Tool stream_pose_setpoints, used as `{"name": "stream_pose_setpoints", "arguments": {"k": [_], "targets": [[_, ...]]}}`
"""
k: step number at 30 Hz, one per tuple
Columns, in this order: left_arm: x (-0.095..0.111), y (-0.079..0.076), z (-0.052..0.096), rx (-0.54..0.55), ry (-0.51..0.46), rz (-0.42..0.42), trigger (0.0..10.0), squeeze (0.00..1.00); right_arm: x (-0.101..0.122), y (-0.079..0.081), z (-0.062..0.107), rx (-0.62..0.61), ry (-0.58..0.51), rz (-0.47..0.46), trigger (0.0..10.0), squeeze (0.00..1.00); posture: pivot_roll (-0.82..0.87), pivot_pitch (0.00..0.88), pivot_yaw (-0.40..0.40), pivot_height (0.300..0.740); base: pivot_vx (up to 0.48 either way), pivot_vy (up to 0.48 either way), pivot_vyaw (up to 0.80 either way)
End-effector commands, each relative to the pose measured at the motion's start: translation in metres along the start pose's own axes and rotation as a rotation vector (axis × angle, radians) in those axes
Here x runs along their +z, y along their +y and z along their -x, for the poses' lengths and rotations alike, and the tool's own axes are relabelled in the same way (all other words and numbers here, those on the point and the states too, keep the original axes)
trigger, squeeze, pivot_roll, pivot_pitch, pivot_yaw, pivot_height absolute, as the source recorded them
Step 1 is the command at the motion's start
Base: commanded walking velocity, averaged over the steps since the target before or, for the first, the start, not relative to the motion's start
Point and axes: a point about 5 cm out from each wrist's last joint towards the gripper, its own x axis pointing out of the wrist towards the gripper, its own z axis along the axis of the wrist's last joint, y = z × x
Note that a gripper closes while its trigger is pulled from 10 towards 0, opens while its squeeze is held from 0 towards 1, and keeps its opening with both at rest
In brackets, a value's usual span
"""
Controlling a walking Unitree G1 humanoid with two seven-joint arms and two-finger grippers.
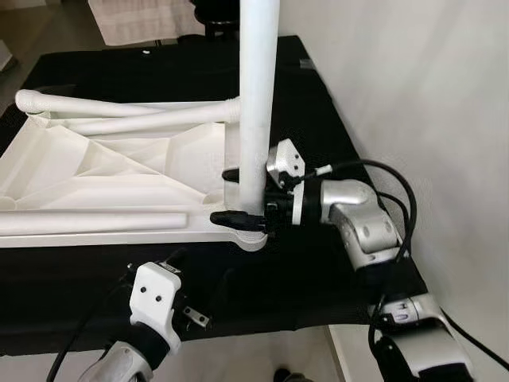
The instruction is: Building children table
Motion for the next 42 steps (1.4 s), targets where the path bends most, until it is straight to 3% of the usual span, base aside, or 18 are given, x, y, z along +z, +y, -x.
{"name": "stream_pose_setpoints", "arguments": {"k": [1, 6, 13, 14, 15, 16, 19, 20, 21, 22, 23, 25, 34, 35, 38, 39, 40, 42], "targets": [[-0.001, -0.003, 0.002, -0.003, 0.007, -0.003, 10.0, 0.00, -0.002, 0.002, -0.007, 0.064, 0.003, -0.007, 0.0, 0.00, 0.06, 0.250, -0.039, 0.740, 0.000, 0.000, 0.00], [0.000, -0.005, 0.002, -0.004, 0.006, 0.001, 10.0, 0.00, -0.010, -0.001, -0.002, 0.084, 0.006, -0.021, 0.0, 0.00, 0.06, 0.259, -0.038, 0.740, 0.000, 0.000, 0.00], [0.000, -0.005, 0.002, -0.005, 0.003, 0.006, 10.0, 0.00, -0.027, -0.004, 0.011, -0.101, 0.032, -0.030, 0.0, 0.00, 0.04, 0.264, -0.045, 0.740, 0.000, 0.000, 0.00], [0.000, -0.005, 0.001, -0.004, 0.001, 0.007, 10.0, 0.00, -0.043, 0.004, 0.027, -0.256, 0.073, -0.074, 0.0, 0.00, 0.03, 0.263, -0.052, 0.740, 0.000, 0.000, 0.00], [0.000, -0.005, 0.001, -0.004, 0.001, 0.007, 10.0, 0.00, -0.043, 0.004, 0.027, -0.256, 0.073, -0.074, 0.0, 0.00, 0.03, 0.263, -0.052, 0.740, 0.000, 0.000, 0.00], [0.000, -0.004, 0.002, -0.003, 0.000, 0.005, 10.0, 0.00, -0.052, 0.010, 0.034, -0.405, 0.108, -0.109, 0.0, 0.00, 0.03, 0.268, -0.060, 0.740, 0.000, 0.000, 0.00], [0.001, -0.003, 0.002, -0.002, 0.000, 0.004, 10.0, 0.00, -0.058, 0.014, 0.039, -0.540, 0.142, -0.123, 0.0, 0.00, 0.03, 0.268, -0.058, 0.740, 0.000, 0.000, 0.00], [0.000, -0.001, 0.002, -0.001, 0.001, 0.002, 10.0, 0.00, -0.065, 0.020, 0.047, -0.875, 0.210, -0.147, 0.0, 0.00, 0.01, 0.268, -0.048, 0.740, 0.000, 0.000, 0.00], [0.000, 0.001, 0.001, -0.004, 0.001, 0.000, 10.0, 0.00, -0.067, 0.044, 0.037, -1.004, 0.213, -0.180, 0.0, 0.00, 0.00, 0.263, -0.032, 0.740, 0.000, 0.000, 0.00], [0.000, 0.001, 0.001, -0.004, 0.001, 0.000, 10.0, 0.00, -0.067, 0.044, 0.037, -1.004, 0.213, -0.180, 0.0, 0.00, 0.00, 0.263, -0.032, 0.740, 0.000, 0.000, 0.00], [-0.001, 0.002, -0.001, -0.006, 0.002, -0.003, 10.0, 0.00, -0.063, 0.060, 0.023, -1.027, 0.187, -0.210, 0.0, 0.00, 0.00, 0.252, -0.022, 0.740, 0.000, 0.000, 0.00], [-0.001, 0.003, -0.002, -0.008, 0.003, -0.005, 10.0, 0.00, -0.060, 0.069, 0.012, -1.011, 0.158, -0.231, 0.0, 0.00, -0.01, 0.247, -0.021, 0.740, 0.000, 0.000, 0.00], [-0.004, 0.006, -0.006, -0.002, 0.001, -0.010, 10.0, 0.00, -0.056, 0.053, 0.007, -1.019, 0.142, -0.178, 0.0, 0.00, 0.01, 0.220, -0.037, 0.740, 0.000, 0.000, 0.00], [-0.004, 0.007, -0.007, 0.011, -0.004, -0.013, 10.0, 0.00, -0.054, 0.046, 0.009, -1.035, 0.140, -0.172, 10.0, 0.00, 0.01, 0.214, -0.040, 0.740, 0.000, 0.000, 0.00], [-0.004, 0.007, -0.007, 0.019, -0.008, -0.013, 10.0, 0.00, -0.051, 0.042, 0.008, -1.003, 0.108, -0.184, 10.0, 0.00, 0.00, 0.210, -0.038, 0.740, 0.000, 0.000, 0.00], [-0.004, 0.007, -0.008, 0.019, -0.010, -0.012, 10.0, 0.00, -0.046, 0.037, 0.004, -0.909, 0.052, -0.199, 10.0, 1.00, 0.00, 0.209, -0.039, 0.740, 0.000, 0.000, 0.00], [-0.004, 0.007, -0.008, 0.019, -0.010, -0.012, 10.0, 0.00, -0.046, 0.037, 0.004, -0.909, 0.052, -0.199, 10.0, 1.00, 0.00, 0.209, -0.039, 0.740, 0.000, 0.000, 0.00], [-0.004, 0.006, -0.009, 0.013, -0.012, -0.007, 10.0, 0.00, -0.031, 0.028, 0.002, -0.714, -0.050, -0.164, 10.0, 1.00, 0.00, 0.209, -0.040, 0.740, 0.000, 0.000, 0.00]]}}
